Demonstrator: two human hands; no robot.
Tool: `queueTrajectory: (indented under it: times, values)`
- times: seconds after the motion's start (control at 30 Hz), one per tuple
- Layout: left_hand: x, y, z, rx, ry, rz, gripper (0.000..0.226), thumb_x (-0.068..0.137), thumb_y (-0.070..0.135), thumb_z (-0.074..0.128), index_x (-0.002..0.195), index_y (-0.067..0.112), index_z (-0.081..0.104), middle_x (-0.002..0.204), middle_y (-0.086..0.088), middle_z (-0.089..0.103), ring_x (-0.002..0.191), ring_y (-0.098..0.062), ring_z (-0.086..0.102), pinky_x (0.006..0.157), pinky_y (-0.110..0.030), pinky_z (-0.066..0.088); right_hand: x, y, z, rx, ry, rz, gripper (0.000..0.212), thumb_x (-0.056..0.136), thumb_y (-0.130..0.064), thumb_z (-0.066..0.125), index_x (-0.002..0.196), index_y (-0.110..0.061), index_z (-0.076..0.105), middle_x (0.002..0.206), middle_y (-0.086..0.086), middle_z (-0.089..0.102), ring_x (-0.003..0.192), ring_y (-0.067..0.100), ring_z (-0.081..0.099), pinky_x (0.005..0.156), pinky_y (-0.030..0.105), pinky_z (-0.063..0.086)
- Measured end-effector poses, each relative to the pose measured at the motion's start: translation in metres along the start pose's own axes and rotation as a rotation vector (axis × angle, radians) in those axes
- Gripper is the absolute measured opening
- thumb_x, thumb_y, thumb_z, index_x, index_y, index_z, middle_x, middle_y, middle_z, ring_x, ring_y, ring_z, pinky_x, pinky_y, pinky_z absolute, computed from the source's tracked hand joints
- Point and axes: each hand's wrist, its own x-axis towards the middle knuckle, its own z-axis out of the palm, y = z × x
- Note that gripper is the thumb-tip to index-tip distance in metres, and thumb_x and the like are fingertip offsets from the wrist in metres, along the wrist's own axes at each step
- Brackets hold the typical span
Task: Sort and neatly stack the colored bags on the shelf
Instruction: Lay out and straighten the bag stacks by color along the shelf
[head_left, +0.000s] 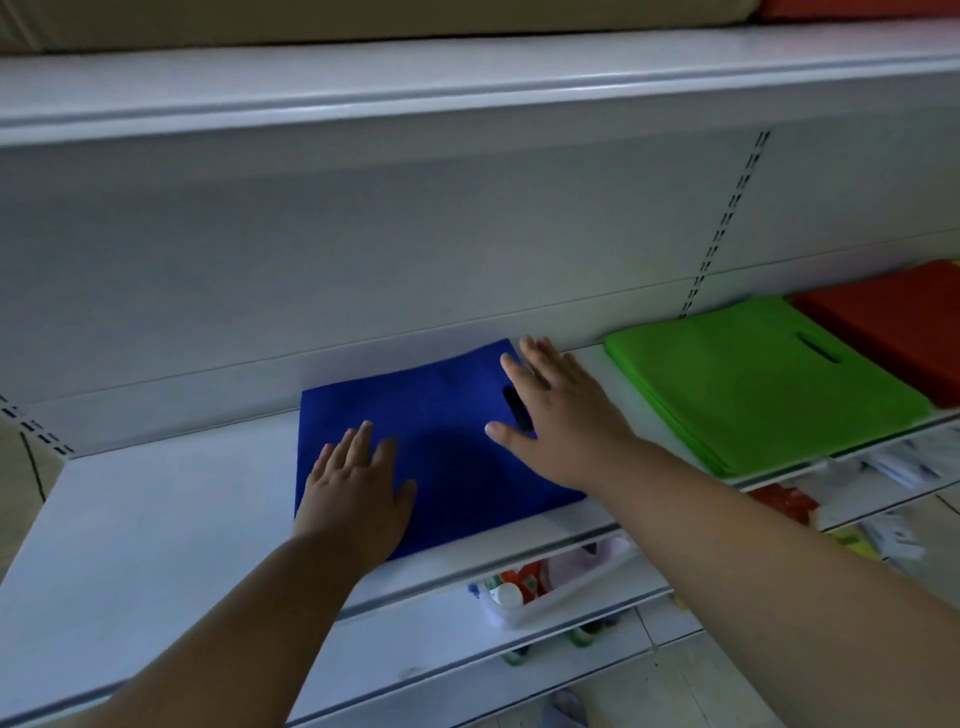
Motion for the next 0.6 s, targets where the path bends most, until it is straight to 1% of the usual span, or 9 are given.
queueTrajectory:
  times: [0.07, 0.13, 0.27, 0.37, 0.43, 0.47, 0.53, 0.6]
  values:
    - [-0.010, 0.021, -0.011, -0.041, 0.100, 0.039, 0.060, 0.097, 0.050, 0.040, 0.151, 0.026, 0.028, 0.157, -0.003, 0.029, 0.144, -0.026, 0.027, 0.117, -0.042, 0.023, -0.018, 0.006, -0.017, -0.006, 0.039, 0.000, 0.079, 0.094, -0.062, 0.036, 0.155, -0.018, 0.014, 0.163, 0.008, 0.003, 0.150, 0.023, 0.003, 0.121, 0.040, 0.007]
    - [-0.023, 0.050, -0.019, -0.081, 0.109, 0.106, 0.056, 0.097, 0.049, 0.041, 0.148, 0.028, 0.032, 0.150, 0.002, 0.037, 0.137, -0.023, 0.035, 0.112, -0.041, 0.031, -0.036, 0.018, -0.034, -0.036, 0.061, 0.037, 0.077, 0.091, -0.060, 0.035, 0.154, -0.018, 0.018, 0.163, 0.007, 0.009, 0.149, 0.025, 0.011, 0.120, 0.042, 0.011]
    - [-0.034, 0.111, -0.017, -0.122, 0.083, 0.231, 0.052, 0.098, 0.047, 0.040, 0.147, 0.031, 0.034, 0.146, 0.005, 0.040, 0.133, -0.020, 0.038, 0.111, -0.036, 0.031, -0.064, 0.057, -0.067, -0.074, 0.065, 0.138, 0.073, 0.093, -0.057, 0.041, 0.153, -0.023, 0.020, 0.162, 0.003, 0.012, 0.147, 0.025, 0.018, 0.116, 0.041, 0.020]
    - [-0.034, 0.155, -0.013, -0.114, 0.059, 0.306, 0.048, 0.099, 0.045, 0.037, 0.146, 0.034, 0.034, 0.144, 0.007, 0.037, 0.130, -0.019, 0.038, 0.109, -0.033, 0.030, -0.082, 0.095, -0.084, -0.097, 0.109, 0.153, 0.075, 0.086, -0.058, 0.040, 0.150, -0.020, 0.031, 0.157, 0.007, 0.030, 0.141, 0.029, 0.032, 0.112, 0.042, 0.031]
    - [-0.029, 0.185, -0.008, -0.141, 0.047, 0.349, 0.046, 0.100, 0.042, 0.038, 0.145, 0.034, 0.035, 0.143, 0.008, 0.037, 0.128, -0.018, 0.038, 0.107, -0.031, 0.031, -0.091, 0.125, -0.088, -0.093, 0.121, 0.166, 0.076, 0.083, -0.057, 0.041, 0.148, -0.018, 0.036, 0.152, 0.009, 0.039, 0.136, 0.031, 0.039, 0.109, 0.044, 0.036]
    - [-0.025, 0.201, -0.004, -0.184, 0.030, 0.357, 0.045, 0.100, 0.040, 0.039, 0.144, 0.034, 0.037, 0.142, 0.008, 0.038, 0.127, -0.017, 0.039, 0.107, -0.030, 0.033, -0.096, 0.141, -0.089, -0.088, 0.117, 0.173, 0.076, 0.083, -0.057, 0.040, 0.147, -0.018, 0.037, 0.151, 0.009, 0.040, 0.135, 0.031, 0.040, 0.108, 0.044, 0.037]
    - [-0.011, 0.237, 0.006, -0.321, -0.027, 0.315, 0.044, 0.099, 0.038, 0.042, 0.143, 0.032, 0.039, 0.142, 0.007, 0.040, 0.124, -0.016, 0.044, 0.105, -0.031, 0.038, -0.103, 0.174, -0.088, -0.086, 0.091, 0.166, 0.074, 0.085, -0.058, 0.039, 0.148, -0.019, 0.034, 0.152, 0.007, 0.039, 0.136, 0.029, 0.038, 0.109, 0.042, 0.036]
    - [0.005, 0.272, 0.017, -0.476, -0.096, 0.183, 0.048, 0.098, 0.039, 0.045, 0.144, 0.030, 0.037, 0.144, 0.004, 0.040, 0.122, -0.016, 0.050, 0.103, -0.034, 0.043, -0.106, 0.208, -0.086, -0.070, 0.042, 0.134, 0.070, 0.092, -0.056, 0.044, 0.151, -0.021, 0.029, 0.155, 0.004, 0.033, 0.139, 0.025, 0.033, 0.112, 0.040, 0.032]
